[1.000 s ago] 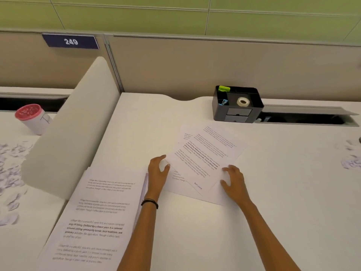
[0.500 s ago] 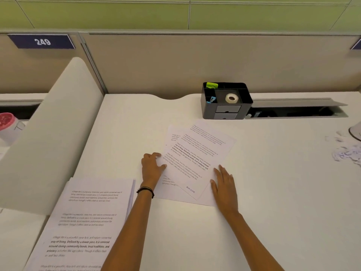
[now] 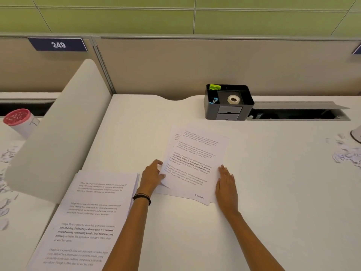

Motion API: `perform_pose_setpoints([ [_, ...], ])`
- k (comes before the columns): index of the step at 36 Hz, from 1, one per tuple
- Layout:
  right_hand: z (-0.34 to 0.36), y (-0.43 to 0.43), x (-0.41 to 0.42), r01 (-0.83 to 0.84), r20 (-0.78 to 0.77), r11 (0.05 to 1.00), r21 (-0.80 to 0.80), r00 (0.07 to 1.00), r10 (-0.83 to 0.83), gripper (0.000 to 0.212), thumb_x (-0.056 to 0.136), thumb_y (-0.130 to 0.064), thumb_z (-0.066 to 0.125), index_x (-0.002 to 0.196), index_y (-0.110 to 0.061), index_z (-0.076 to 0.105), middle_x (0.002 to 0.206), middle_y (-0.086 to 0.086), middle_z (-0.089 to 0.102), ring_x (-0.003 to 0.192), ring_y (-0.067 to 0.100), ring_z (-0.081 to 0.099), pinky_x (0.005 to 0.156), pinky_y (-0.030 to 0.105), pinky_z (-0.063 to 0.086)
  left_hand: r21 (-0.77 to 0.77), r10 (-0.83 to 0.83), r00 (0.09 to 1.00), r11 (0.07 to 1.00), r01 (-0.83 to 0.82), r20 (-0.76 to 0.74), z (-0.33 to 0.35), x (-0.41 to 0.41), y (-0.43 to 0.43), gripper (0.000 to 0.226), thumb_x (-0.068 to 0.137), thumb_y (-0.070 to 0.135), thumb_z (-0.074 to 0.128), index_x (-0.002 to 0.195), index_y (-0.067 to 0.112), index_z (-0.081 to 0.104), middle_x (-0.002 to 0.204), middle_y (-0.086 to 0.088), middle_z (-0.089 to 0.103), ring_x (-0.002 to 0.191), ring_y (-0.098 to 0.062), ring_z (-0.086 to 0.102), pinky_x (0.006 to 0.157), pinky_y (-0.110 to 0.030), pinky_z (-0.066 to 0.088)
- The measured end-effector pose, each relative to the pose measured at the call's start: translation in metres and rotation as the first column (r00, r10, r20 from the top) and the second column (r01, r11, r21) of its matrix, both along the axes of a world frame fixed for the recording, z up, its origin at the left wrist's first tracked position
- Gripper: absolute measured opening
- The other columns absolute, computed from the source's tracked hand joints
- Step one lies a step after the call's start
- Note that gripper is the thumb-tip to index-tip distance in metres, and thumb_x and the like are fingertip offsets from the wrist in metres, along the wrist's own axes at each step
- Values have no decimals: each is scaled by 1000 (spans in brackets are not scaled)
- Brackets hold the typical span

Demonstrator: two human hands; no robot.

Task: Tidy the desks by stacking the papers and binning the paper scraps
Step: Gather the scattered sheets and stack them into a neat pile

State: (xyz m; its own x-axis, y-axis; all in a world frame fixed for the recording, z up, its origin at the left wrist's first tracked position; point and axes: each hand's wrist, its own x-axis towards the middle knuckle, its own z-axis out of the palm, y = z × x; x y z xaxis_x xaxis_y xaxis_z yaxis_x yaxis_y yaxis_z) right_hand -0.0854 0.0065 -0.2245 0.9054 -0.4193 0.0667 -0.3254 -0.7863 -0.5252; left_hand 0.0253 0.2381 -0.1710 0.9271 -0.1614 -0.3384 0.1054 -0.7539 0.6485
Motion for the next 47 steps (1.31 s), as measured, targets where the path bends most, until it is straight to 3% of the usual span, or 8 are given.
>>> perform_pose_setpoints([
  [5,1,-3,-7,-54,2,998,-22,999,55,43,96,-4,30,136,-9,45,149,7,33,141,19,25,117,29,8,99,-11,998,995,16,-54,-6,-19,7,52,84,7,63,131,11,39,97,-11,55,87,-24,54,72,-27,42],
  [10,1,-7,-13,-111,15,993,26,994,111,66,89,-41,6,136,-15,44,150,3,32,141,16,23,116,25,5,259,28,993,964,-57,115,-3,-28,-6,53,88,29,62,127,2,41,126,-17,40,116,-28,38,86,-28,38],
  [18,1,-16,-26,-229,-26,973,-40,973,228,63,90,-52,15,141,-21,38,152,-2,26,142,11,19,115,23,0,161,97,988,980,-116,121,-4,-27,-29,57,83,39,67,122,2,47,124,-14,40,117,-28,36,89,-33,37],
  [26,-5,-25,-41,-274,-25,958,-83,962,273,58,92,-46,20,142,-20,36,152,-3,26,141,11,20,115,23,1,-149,25,1000,989,-22,19,-3,-35,-37,38,91,15,59,123,4,43,123,-11,57,107,-26,55,81,-27,39],
  [31,2,-24,-50,-112,189,930,349,981,47,46,94,-22,43,138,-12,39,144,-5,34,135,18,35,114,28,21,-304,-14,995,952,44,103,7,-53,-42,32,94,11,54,125,9,46,121,-2,58,107,-19,55,82,-23,40],
  [36,45,-24,-44,180,50,584,791,933,-355,50,93,-9,51,138,-20,35,140,1,39,114,16,50,93,29,40,-475,-14,985,875,96,173,27,-72,-44,34,94,16,55,127,18,45,117,7,59,103,-9,59,76,-10,46],
  [41,74,-43,-40,112,-17,429,896,975,-220,39,94,-19,52,131,-21,42,125,2,55,102,15,56,78,32,49,-594,34,974,797,110,225,45,-90,-47,37,91,25,57,127,18,47,119,6,60,102,-2,60,81,-17,51],
  [47,119,-47,-44,-60,187,472,880,956,-226,20,91,-5,55,104,-17,64,102,3,70,92,19,66,83,33,53,-626,139,944,775,85,300,60,-102,-56,30,94,13,53,124,18,51,117,3,62,105,-10,61,87,-30,54],
])
